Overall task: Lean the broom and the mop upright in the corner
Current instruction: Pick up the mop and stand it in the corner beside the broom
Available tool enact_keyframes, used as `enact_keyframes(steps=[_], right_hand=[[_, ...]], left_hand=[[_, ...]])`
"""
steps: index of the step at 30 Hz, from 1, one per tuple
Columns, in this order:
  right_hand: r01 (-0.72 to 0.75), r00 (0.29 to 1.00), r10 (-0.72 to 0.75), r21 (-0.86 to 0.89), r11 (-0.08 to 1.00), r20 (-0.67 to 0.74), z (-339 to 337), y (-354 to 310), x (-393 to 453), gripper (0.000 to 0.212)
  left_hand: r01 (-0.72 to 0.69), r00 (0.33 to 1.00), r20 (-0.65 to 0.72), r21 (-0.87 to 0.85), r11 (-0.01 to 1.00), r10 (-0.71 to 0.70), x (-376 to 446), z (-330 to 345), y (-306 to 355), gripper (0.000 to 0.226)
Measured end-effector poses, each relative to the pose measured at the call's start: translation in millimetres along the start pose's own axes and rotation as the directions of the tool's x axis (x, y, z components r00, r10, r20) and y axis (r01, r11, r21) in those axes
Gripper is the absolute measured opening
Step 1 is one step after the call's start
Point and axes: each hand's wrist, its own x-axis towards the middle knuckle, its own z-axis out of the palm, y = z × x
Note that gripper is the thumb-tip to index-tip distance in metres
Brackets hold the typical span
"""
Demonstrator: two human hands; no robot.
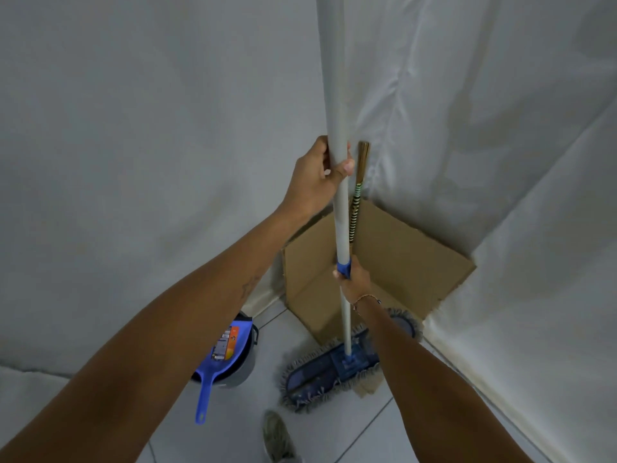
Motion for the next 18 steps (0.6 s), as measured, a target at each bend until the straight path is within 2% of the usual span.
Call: enact_keyframes(steps=[8, 18], right_hand=[[-0.028, 0.997, 0.024, 0.040, 0.999, 0.077, -14.1, -11.1, 118.6, 0.027], [0.061, 0.958, -0.038, -0.070, 0.996, 0.284, -38.6, 13.7, 253.7, 0.025]], left_hand=[[0.021, 0.995, -0.096, 0.028, 0.999, -0.019, 97.0, 10.5, -45.3, 0.031], [0.130, 0.965, -0.244, 0.117, 0.985, -0.098, 195.6, 53.6, -117.8, 0.032]])
